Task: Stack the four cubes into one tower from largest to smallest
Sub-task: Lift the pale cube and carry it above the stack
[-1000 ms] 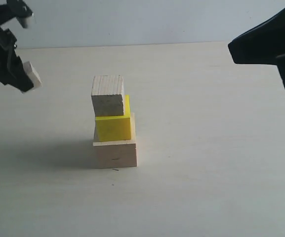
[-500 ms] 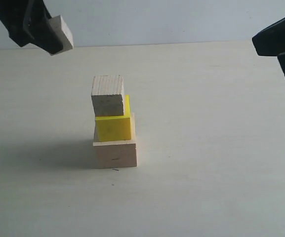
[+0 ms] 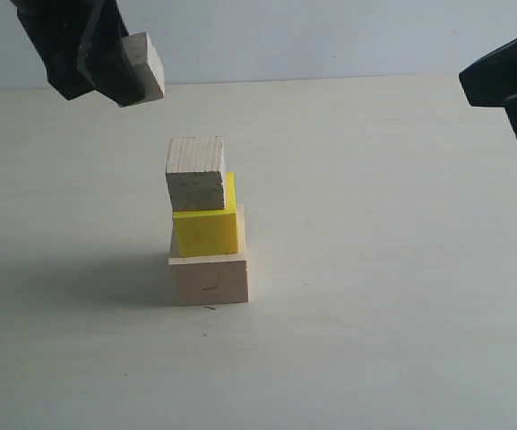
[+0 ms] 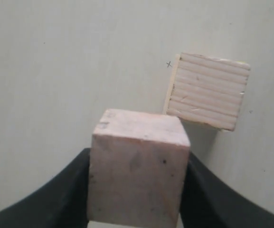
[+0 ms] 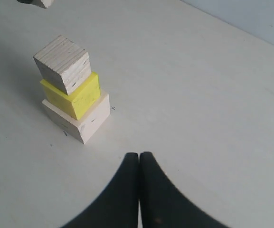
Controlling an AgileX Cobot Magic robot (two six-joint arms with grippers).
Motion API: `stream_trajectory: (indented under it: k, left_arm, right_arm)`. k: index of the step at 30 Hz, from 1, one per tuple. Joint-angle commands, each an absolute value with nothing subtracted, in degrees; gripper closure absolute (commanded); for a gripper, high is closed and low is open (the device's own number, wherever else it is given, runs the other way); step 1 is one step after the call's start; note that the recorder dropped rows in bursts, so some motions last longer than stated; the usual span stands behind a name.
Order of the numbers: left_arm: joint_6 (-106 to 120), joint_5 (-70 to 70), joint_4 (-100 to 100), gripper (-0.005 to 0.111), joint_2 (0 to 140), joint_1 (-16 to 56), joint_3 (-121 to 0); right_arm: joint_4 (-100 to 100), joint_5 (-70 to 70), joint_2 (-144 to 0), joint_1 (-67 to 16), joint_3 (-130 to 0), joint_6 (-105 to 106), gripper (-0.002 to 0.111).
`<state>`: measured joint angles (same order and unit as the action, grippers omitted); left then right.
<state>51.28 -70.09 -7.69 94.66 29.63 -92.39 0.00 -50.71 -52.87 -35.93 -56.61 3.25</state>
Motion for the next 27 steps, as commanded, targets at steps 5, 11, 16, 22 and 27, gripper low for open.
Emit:
stream_trajectory:
  k: [5, 11, 16, 22, 27]
  left_arm:
    - [48.7, -70.0, -8.5, 0.107, 91.9, 32.8, -92.8]
    - [48.9, -70.0, -8.0, 0.107, 93.6, 35.6, -92.8]
    - [48.9, -70.0, -8.1, 0.107, 94.8, 35.6, -92.8]
    - [48.7, -70.0, -9.5, 0.107, 96.7, 35.6, -92.8]
    - [47.5, -70.0, -9.6, 0.107, 98.1, 36.1, -92.8]
  right_arm:
    - [0.0, -50.1, -52.8, -35.6, -56.4, 2.9, 0.108]
    - [0.0, -50.1, -52.8, -35.6, -56.4, 2.9, 0.108]
    - [0.0, -50.1, -52.8, -35.6, -56.4, 2.9, 0.108]
    - [0.0, -50.1, -52.8, -35.6, -56.4, 2.9, 0.108]
    - [0.0, -50.1, -52.8, -35.6, -56.4, 2.9, 0.108]
